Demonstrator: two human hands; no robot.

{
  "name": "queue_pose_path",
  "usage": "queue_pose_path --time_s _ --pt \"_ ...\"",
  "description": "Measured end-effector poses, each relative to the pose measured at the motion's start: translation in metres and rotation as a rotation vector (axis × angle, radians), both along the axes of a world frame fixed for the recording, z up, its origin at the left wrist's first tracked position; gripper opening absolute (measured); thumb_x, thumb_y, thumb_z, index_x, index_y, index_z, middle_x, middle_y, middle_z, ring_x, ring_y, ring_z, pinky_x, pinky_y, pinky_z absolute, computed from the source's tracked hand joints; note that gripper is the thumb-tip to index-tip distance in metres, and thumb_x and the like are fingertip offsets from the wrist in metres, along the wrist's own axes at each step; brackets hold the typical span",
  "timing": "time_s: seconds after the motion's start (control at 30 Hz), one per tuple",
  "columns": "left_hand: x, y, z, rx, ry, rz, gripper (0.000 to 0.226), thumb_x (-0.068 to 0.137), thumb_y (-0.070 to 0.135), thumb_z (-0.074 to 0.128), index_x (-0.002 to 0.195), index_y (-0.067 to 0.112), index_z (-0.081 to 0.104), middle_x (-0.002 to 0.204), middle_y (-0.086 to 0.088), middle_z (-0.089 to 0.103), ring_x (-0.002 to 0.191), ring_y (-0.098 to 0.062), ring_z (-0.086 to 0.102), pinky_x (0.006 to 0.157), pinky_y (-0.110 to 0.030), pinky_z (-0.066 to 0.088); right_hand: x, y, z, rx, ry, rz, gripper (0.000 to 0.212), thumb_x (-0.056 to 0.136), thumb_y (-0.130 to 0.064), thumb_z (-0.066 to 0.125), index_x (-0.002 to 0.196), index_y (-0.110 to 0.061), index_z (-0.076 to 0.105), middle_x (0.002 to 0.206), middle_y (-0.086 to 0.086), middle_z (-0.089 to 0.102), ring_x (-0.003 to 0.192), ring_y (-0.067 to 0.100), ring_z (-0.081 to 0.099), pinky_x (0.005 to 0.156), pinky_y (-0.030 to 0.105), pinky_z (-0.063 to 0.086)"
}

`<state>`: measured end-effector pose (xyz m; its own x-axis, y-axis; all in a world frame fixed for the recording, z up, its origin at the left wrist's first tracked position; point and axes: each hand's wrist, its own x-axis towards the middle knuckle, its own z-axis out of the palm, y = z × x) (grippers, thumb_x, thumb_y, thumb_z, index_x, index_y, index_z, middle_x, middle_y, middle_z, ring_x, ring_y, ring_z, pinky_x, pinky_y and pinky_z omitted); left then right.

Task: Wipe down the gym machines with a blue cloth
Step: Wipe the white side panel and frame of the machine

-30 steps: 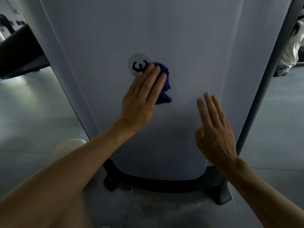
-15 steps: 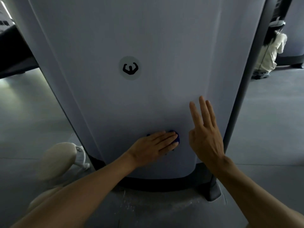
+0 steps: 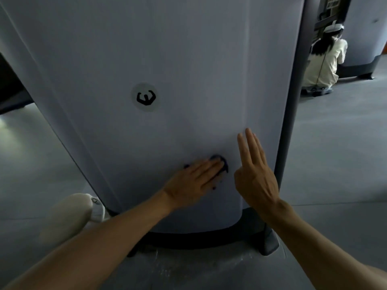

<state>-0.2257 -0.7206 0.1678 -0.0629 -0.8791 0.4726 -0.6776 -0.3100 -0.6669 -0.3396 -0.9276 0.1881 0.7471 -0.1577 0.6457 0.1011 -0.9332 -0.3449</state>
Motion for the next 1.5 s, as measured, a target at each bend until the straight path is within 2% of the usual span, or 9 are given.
queue_pose_path --time_s 0.23,0.5,0.63,0.73,0.87,1.0,1.2,1.37,1.5 --pt "-0.001 0.009 -0.008 0.186 -0.174 0.058 0.055 0.105 0.007 0.033 0.160 0.007 0.032 0.162 -0.018 0.041 0.149 -0.033 0.042 0.131 -0.046 0.002 -0.003 -0.008 -0.006 -0.007 0.022 0.001 0.100 0.081 0.014 0.053 0.164 -0.019 0.008 0.172 0.001 -0.003 0.159 0.019 -0.002 0.104 0.010 0.025" --pt "0.003 -0.041 0.136 -0.613 -0.057 0.061 0.043 0.110 0.005 0.050 0.152 -0.002 0.041 0.156 -0.027 0.044 0.148 -0.042 0.039 0.128 -0.049 0.022 -0.001 -0.017 0.001 0.045 -0.033 -0.060 0.097 0.083 0.016 0.054 0.164 -0.016 0.013 0.172 0.003 0.000 0.159 0.020 0.000 0.092 0.000 0.022" --pt "-0.003 -0.038 0.038 -0.220 -0.009 0.004 0.044 0.112 0.008 0.040 0.156 0.003 0.040 0.160 -0.023 0.041 0.152 -0.038 0.033 0.127 -0.047 0.024 -0.001 -0.012 -0.003 0.055 -0.008 -0.038 0.097 0.083 0.012 0.055 0.165 -0.017 0.012 0.173 0.003 -0.003 0.159 0.021 -0.001 0.097 0.017 0.035" --pt "-0.004 -0.023 -0.023 0.124 -0.049 0.045 0.076 0.098 0.010 0.066 0.162 0.006 0.026 0.168 -0.019 0.026 0.155 -0.035 0.027 0.130 -0.046 0.014 -0.003 -0.009 -0.010 0.033 0.013 -0.011 0.098 0.081 0.012 0.057 0.164 -0.012 0.011 0.172 0.005 -0.002 0.159 0.022 -0.001 0.096 0.018 0.035" --pt "-0.003 -0.020 -0.005 0.206 -0.142 0.044 0.068 0.102 0.013 0.055 0.163 0.006 0.026 0.167 -0.019 0.022 0.153 -0.033 0.034 0.131 -0.047 -0.002 -0.007 -0.016 -0.015 0.005 0.035 -0.007 0.097 0.082 0.014 0.054 0.164 -0.014 0.010 0.171 0.002 -0.004 0.158 0.021 -0.002 0.104 0.019 0.029" --pt "-0.006 -0.033 0.081 -0.087 -0.174 0.037 0.048 0.109 0.004 0.039 0.156 0.002 0.041 0.160 -0.023 0.040 0.149 -0.038 0.040 0.129 -0.046 0.019 -0.009 -0.024 -0.015 0.007 0.012 -0.001 0.100 0.078 0.014 0.059 0.163 -0.017 0.018 0.172 0.005 0.003 0.158 0.025 0.006 0.090 0.024 0.049" --pt "-0.006 -0.066 0.150 -0.558 -0.069 0.069 0.041 0.112 0.007 0.045 0.152 -0.003 0.044 0.157 -0.026 0.044 0.149 -0.042 0.039 0.127 -0.050 0.025 -0.011 -0.028 -0.004 0.056 -0.025 -0.014 0.098 0.079 0.013 0.058 0.164 -0.017 0.019 0.172 0.005 0.002 0.158 0.023 0.003 0.087 0.022 0.049" --pt "-0.007 -0.053 0.038 -0.163 -0.043 0.001 0.047 0.111 0.007 0.040 0.157 0.002 0.037 0.161 -0.024 0.039 0.153 -0.041 0.029 0.128 -0.048 0.021 -0.011 -0.026 -0.005 0.075 0.012 -0.019 0.098 0.081 0.013 0.058 0.164 -0.018 0.017 0.171 0.002 -0.002 0.158 0.023 0.002 0.095 0.019 0.040" --pt "-0.006 -0.030 -0.019 0.200 -0.132 0.076 0.073 0.098 0.014 0.062 0.162 0.006 0.028 0.167 -0.018 0.028 0.154 -0.032 0.028 0.131 -0.046 0.002 -0.010 -0.025 -0.015 0.044 0.059 0.008 0.100 0.081 0.013 0.059 0.164 -0.020 0.015 0.169 -0.003 -0.012 0.157 0.023 0.000 0.082 0.027 0.057"
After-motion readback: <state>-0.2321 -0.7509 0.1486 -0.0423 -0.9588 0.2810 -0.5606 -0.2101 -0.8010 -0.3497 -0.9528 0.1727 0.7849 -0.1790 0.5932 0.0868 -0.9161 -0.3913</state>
